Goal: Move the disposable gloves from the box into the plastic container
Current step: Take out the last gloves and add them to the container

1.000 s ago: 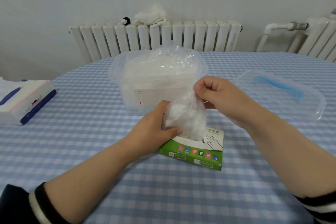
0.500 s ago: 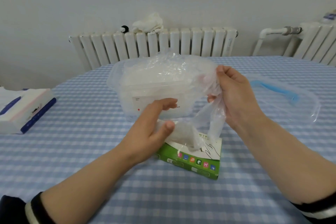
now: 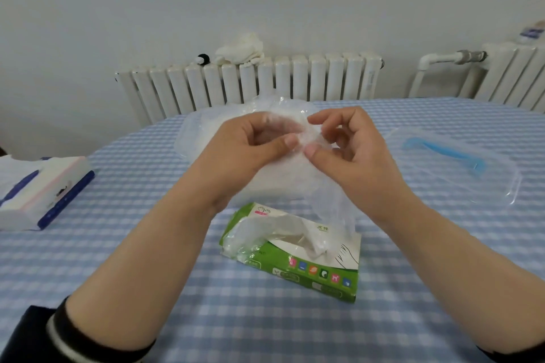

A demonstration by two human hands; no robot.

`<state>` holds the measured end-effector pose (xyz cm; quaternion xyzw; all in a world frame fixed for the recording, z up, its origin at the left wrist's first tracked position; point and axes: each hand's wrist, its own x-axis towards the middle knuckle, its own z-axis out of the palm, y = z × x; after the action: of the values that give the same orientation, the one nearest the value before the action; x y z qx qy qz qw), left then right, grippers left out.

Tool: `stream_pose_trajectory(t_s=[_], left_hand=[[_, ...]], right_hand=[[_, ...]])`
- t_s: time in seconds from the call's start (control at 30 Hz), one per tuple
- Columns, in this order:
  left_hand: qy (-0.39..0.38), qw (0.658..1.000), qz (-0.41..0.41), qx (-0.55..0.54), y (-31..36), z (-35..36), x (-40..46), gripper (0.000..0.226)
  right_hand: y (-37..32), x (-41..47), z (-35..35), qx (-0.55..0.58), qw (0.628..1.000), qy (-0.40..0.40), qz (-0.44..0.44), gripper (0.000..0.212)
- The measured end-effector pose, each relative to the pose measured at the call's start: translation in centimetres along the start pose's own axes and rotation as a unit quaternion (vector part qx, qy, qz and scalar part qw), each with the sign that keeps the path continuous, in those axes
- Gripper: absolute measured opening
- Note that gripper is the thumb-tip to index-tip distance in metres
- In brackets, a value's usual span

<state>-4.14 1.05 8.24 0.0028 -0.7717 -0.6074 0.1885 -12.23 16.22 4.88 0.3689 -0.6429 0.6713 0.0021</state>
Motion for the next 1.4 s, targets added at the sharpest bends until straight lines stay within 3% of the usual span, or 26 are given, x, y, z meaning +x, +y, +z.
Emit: stream_pose_trajectory(t_s=[0.07,0.13,0.2,0.27,0.47,0.57,0.67,0.8,0.87,0.93,1.1,1.2,1.3,1.33,1.4], left_hand=[[-0.053,0.998,0.018,0.013,0.4,-0.5,0.3,0.025],[-0.089,0.995,0.026,0.048,0.6,-1.0,0.2,0.036],[-0.09,0.994,0.024,0.065,0.6,-1.3,0.0,0.038],[-0.068,0.996,0.024,0.05,0.4,-1.4,0.1,0.035],[0.064,0.989,0.078,0.112,-0.7,-1.4,0.8,0.036],[0.069,0.982,0.065,0.164,-1.1,-2.0,1.0,0.045],[0.096,0.974,0.065,0.196,-0.9,-2.4,1.2,0.043],[0.182,0.962,0.071,0.189,-0.1,-3.2,3.3,0.033],[0.194,0.953,0.05,0.226,-0.1,-4.3,5.2,0.019],[0.172,0.942,0.009,0.287,-0.4,-5.4,7.0,0.034],[0.066,0.841,-0.106,0.526,-1.9,-6.6,9.3,0.077],[-0.002,0.764,-0.189,0.616,-2.4,-6.2,9.5,0.085],[-0.05,0.699,-0.208,0.682,-3.1,-6.0,9.1,0.08],[-0.045,0.692,-0.197,0.693,-3.1,-5.9,8.9,0.075],[-0.004,0.711,-0.157,0.685,-2.7,-6.0,8.4,0.057]], right_hand=[[-0.3,0.6,-0.4,0.112,0.986,-0.042,0.114,0.048],[-0.5,1.0,-1.2,0.153,0.964,-0.125,0.18,0.066],[-0.6,1.0,-1.5,0.141,0.947,-0.2,0.209,0.061],[-0.6,0.7,-1.4,0.147,0.937,-0.214,0.235,0.044],[-1.1,0.8,-1.3,0.179,0.933,-0.166,0.265,0.036],[-1.6,1.1,-2.0,0.121,0.943,-0.153,0.271,0.054],[-1.8,1.8,-2.9,0.058,0.958,-0.086,0.266,0.068],[-1.2,2.5,-4.1,0.075,0.963,0.091,0.241,0.046],[-1.0,2.6,-4.3,0.085,0.96,0.131,0.233,0.038],[-1.0,2.6,-4.2,0.086,0.961,0.13,0.228,0.034],[-0.7,2.3,-3.4,0.046,0.973,0.084,0.212,0.034],[-0.4,2.0,-2.9,0.016,0.977,0.043,0.209,0.033],[-0.3,1.7,-2.3,-0.032,0.98,-0.009,0.198,0.033],[-0.2,1.6,-2.2,-0.05,0.98,-0.023,0.191,0.033],[-0.2,1.5,-2.0,-0.086,0.979,-0.044,0.177,0.032]])
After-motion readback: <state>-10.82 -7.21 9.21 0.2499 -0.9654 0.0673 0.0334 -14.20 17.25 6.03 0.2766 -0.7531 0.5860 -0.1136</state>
